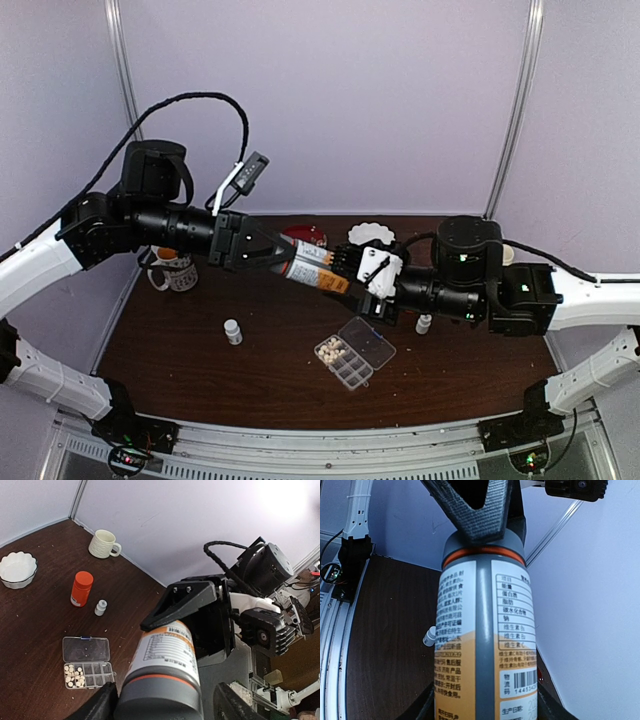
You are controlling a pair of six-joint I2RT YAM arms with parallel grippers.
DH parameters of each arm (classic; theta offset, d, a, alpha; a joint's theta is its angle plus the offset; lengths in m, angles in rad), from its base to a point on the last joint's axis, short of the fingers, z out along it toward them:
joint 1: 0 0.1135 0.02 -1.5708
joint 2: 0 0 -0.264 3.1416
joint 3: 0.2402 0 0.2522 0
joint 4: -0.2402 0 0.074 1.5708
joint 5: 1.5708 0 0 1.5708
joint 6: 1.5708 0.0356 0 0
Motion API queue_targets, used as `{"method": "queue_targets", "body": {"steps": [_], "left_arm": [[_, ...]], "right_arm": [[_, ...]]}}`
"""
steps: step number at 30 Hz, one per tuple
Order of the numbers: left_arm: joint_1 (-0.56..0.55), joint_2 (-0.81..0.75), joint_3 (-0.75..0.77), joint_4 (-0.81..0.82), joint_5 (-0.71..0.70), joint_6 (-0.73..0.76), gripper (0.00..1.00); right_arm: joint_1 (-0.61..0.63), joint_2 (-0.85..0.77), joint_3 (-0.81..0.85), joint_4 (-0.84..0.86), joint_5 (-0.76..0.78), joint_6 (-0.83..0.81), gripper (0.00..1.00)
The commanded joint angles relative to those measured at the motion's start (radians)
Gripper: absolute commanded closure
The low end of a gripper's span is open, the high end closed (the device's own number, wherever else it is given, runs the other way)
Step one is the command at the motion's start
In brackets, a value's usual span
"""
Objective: Sort the pills into containers
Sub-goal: Screw the lid of the pill bottle onto the pill bottle.
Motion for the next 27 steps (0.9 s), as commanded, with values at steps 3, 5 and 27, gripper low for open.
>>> {"method": "queue_targets", "body": {"steps": [3,5,27], "left_arm": [[0.002,0.014,-0.008,0.023,0.049,0.003,0.37],[0.001,0.013,-0.010,0.023,0.048,0.013,0.44],[-0.031,-0.112,-0.227,0.251,0.281,0.872,0.90]], "right_arm": [[0.008,0.002,0.037,0.016,0.037,0.021,1.00],[0.007,0.004,0.038,0.017,0.034,0.025,1.00],[-0.165,0.053,0.162,-0.160,-0.745,0.321,1.00]]}}
